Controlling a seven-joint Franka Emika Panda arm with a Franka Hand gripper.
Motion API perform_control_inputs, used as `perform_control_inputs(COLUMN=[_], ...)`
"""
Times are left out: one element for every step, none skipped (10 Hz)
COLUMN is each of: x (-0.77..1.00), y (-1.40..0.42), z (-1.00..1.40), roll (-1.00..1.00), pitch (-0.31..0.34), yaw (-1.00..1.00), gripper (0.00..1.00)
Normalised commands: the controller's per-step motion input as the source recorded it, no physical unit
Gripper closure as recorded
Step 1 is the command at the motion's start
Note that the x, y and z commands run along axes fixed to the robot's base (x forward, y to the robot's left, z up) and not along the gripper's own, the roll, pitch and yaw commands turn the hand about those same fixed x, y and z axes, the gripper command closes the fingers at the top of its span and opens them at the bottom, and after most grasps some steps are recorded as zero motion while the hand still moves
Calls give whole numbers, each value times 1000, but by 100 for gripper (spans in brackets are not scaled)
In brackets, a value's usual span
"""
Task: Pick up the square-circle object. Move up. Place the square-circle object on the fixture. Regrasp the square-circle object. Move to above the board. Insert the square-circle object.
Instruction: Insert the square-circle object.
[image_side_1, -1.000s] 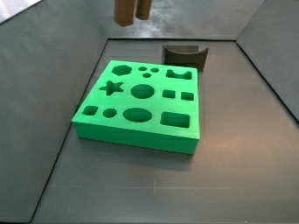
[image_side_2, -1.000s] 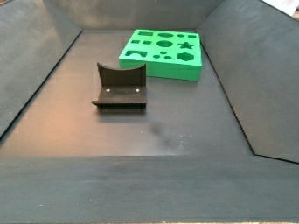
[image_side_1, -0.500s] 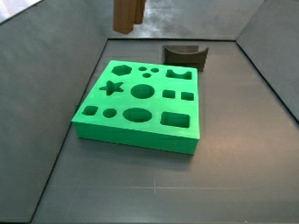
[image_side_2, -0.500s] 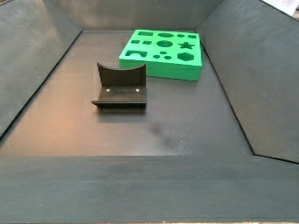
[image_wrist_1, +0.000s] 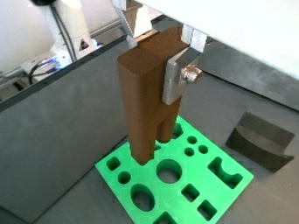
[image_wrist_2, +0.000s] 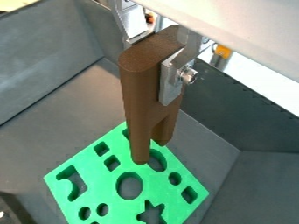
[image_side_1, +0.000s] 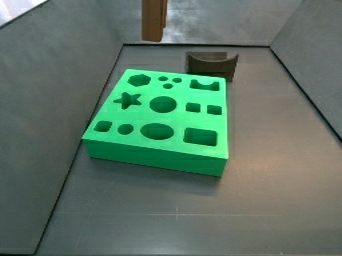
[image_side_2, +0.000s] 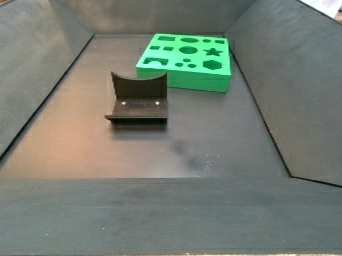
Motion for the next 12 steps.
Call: perform_control_inputs(x=[0,-3,-511,0,0,-6,-11,-183,-317,-420,-611,-631], y=[37,71,0,0,0,0,0,0,0,0,0,0], z=[-14,0,-194,-371,-457,-511,-531,-566,-517,-406,-420,-451], roll=[-94,0,89,-9,-30,-43,-44,-61,-71,-29,-66,-226], pitch=[-21,0,39,0,-84,-123,-106,-74,-77,-54,-89,-156], yaw=[0,0,-403,-1000,-1000,-1000,-1000,-949,-854,-777,-609,-580], gripper=[100,100,100,100,100,100,100,100,100,100,100,100])
